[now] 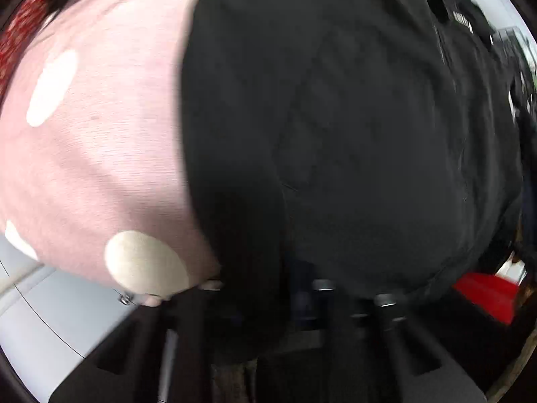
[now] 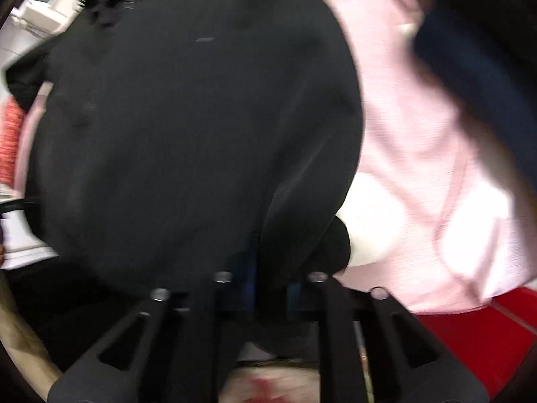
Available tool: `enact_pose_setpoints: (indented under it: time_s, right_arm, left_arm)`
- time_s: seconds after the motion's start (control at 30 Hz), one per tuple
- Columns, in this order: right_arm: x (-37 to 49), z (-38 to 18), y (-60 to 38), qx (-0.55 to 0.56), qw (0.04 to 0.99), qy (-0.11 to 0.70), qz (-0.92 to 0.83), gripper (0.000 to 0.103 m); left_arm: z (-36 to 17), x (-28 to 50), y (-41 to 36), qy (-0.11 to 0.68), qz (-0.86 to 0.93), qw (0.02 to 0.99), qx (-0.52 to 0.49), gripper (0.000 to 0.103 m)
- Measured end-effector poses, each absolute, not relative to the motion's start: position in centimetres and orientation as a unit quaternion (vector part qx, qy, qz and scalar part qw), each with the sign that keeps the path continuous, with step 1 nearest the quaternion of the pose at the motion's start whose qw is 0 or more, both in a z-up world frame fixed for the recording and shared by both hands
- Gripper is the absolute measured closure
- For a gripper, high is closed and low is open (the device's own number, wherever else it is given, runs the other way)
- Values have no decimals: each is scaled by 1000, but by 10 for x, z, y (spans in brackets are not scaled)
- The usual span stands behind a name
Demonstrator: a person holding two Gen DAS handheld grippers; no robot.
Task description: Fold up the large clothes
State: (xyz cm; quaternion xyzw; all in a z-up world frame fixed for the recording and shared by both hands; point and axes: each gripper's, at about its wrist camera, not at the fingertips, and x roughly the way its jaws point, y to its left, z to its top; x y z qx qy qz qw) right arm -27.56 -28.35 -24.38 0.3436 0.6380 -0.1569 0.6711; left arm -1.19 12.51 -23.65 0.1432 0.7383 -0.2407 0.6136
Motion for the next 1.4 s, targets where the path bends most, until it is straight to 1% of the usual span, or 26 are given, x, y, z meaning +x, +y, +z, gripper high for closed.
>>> enact_pose_setpoints:
  time_s: [0.03,0.07,0.17,0.2,0.27,0.3,0.33,0.37,0.4,0.43,0.47,0.5,0.53,0.57,0.63,0.73,0.83,0.93,1.1,1.17,1.33,1.4]
  right_arm:
    - [-271,-237,-277,362,669,636,-133,95]
    - [-269,-230,-271,349,665,648,-127,95]
    - [-278,-216,-262,271,644,701,-140,95]
    - [-290,-218,-267,280,633,708,-138,95]
    - [-316,-235,-283,330,604,711,-146,94]
    - [-328,-248,-291,350,582,716,-161,90]
    - [-340,-259,-298,360,557,726,-183,79]
    - [-345,-264,-302,357,546,731,-202,76]
    - [-347,-260,-305,343,551,730,-216,76]
    - [-345,-249,-306,317,571,723,-224,70]
    - [-342,-240,-306,293,588,718,-230,65]
    - [-336,-226,-308,254,610,711,-242,47]
    - [-332,-217,-309,227,622,706,-252,32]
    - [-323,-200,-314,194,646,690,-263,30]
    - [-307,-179,-325,180,684,658,-257,30]
    - [-278,-170,-340,178,715,637,-225,27]
    - [-231,-172,-335,156,736,633,-183,27]
    - [-180,-177,-325,177,752,621,-133,27]
    - [-124,-195,-326,263,752,599,-81,27]
    - [-101,-207,-328,291,745,595,-74,27]
    - [-52,-234,-329,276,744,603,-81,27]
    - [-26,-238,-329,258,748,605,-87,27]
  left_arm:
    - [-230,-3,135,739,-226,621,131,94]
    - [-224,3,144,739,-213,627,123,94]
    - [-217,16,170,742,-189,633,114,94]
    - [-221,17,175,748,-187,626,113,94]
    - [-231,13,174,752,-178,622,129,90]
    - [-237,9,169,750,-165,623,150,82]
    - [-240,8,165,748,-152,624,165,69]
    - [-241,6,159,745,-135,627,182,60]
    - [-239,6,155,739,-122,633,194,43]
    - [-231,7,154,727,-119,648,190,29]
    - [-220,10,155,715,-115,666,180,22]
    - [-213,13,155,706,-108,678,173,14]
    - [-200,20,157,694,-91,696,162,13]
    - [-193,28,155,687,-80,705,156,13]
    - [-178,41,145,674,-68,722,139,13]
    - [-157,56,112,648,-87,746,126,13]
    - [-146,53,49,630,-137,753,134,12]
    - [-143,41,-15,627,-195,743,130,12]
    - [-155,10,-85,622,-254,731,116,12]
    - [-163,-15,-108,625,-262,725,122,12]
    - [-209,-7,-121,618,-255,719,190,12]
    - [-214,7,-114,611,-247,725,200,12]
